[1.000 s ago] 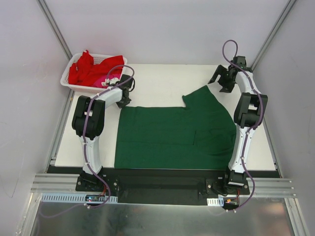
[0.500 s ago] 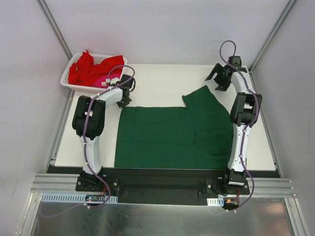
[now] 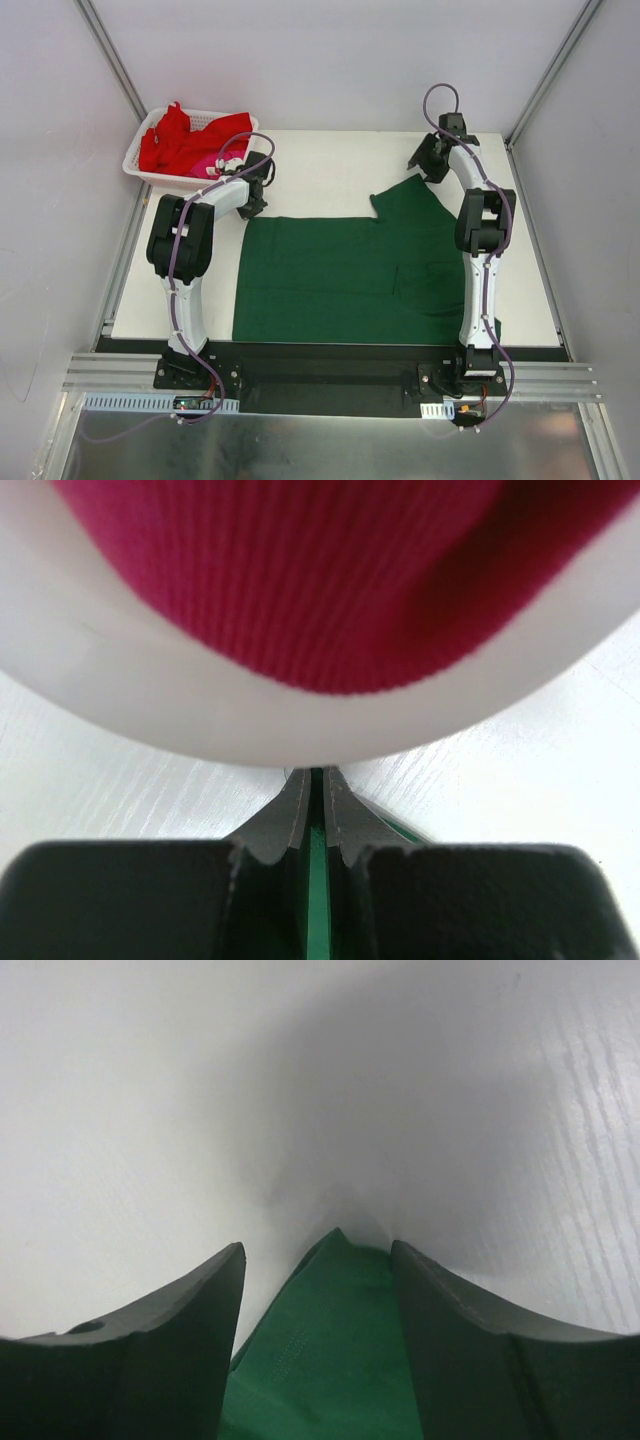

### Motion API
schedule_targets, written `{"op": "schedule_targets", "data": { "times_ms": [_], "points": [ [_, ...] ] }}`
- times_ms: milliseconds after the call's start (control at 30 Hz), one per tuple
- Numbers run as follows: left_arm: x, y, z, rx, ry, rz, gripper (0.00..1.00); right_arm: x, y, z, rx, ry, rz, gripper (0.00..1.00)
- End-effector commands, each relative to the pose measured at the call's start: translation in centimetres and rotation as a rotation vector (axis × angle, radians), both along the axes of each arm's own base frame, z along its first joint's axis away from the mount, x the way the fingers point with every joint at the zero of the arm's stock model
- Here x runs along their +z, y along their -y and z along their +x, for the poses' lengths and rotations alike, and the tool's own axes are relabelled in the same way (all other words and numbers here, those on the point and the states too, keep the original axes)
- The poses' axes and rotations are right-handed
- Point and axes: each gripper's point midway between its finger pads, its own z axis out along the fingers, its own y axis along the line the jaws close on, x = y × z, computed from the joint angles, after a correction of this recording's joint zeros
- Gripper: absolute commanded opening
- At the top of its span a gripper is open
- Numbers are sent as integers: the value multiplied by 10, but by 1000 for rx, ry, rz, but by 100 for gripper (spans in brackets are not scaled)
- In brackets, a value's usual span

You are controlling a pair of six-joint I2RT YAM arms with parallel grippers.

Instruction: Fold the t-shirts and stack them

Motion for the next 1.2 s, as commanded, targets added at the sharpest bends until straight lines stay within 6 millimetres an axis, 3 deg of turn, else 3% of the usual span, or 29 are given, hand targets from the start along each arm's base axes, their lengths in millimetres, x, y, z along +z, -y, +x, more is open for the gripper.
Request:
{"op": "schedule_targets", "data": {
  "times_ms": [0, 133, 233, 267, 500, 533, 700, 733, 767, 833, 1067, 1167],
  "points": [
    [-4, 2, -15, -22, -56, -7, 0, -28, 12, -19, -71, -137, -36, 62],
    [-2, 2, -13, -21, -52, -13, 0, -31, 8, -19, -62, -148, -42, 58],
    [-1, 2, -12, -19, -50, -18, 0, -31, 7, -18, -57, -143, -44, 46],
    [-1, 1, -11, -18, -49, -18, 0, -31, 8, -18, -54, -141, -45, 36],
    [1, -2, -8, -13, -45, -26, 0, -31, 5, -16, -31, -133, -31, 13],
    [0, -3, -9, -17, -48, -27, 0, -30, 3, -16, -26, -130, -29, 3],
    [15, 2, 2, -59, -19, -40, 0, -20, 0, -17, 28, -101, -20, 1],
    [18, 5, 4, -92, -18, -45, 0, -6, -2, -14, 44, -66, -13, 1],
    [22, 6, 6, -106, -9, -48, 0, -8, -3, -18, 58, -66, -9, 1],
    [32, 10, 12, -140, 14, -65, 0, 9, -3, -10, 77, -4, 10, 1],
    [48, 14, 15, -165, 59, -126, 0, 111, -7, 17, 119, 269, 43, 1],
    [51, 11, 10, -161, 66, -123, 0, 133, -4, 19, 113, 315, 36, 1]
  ]
}}
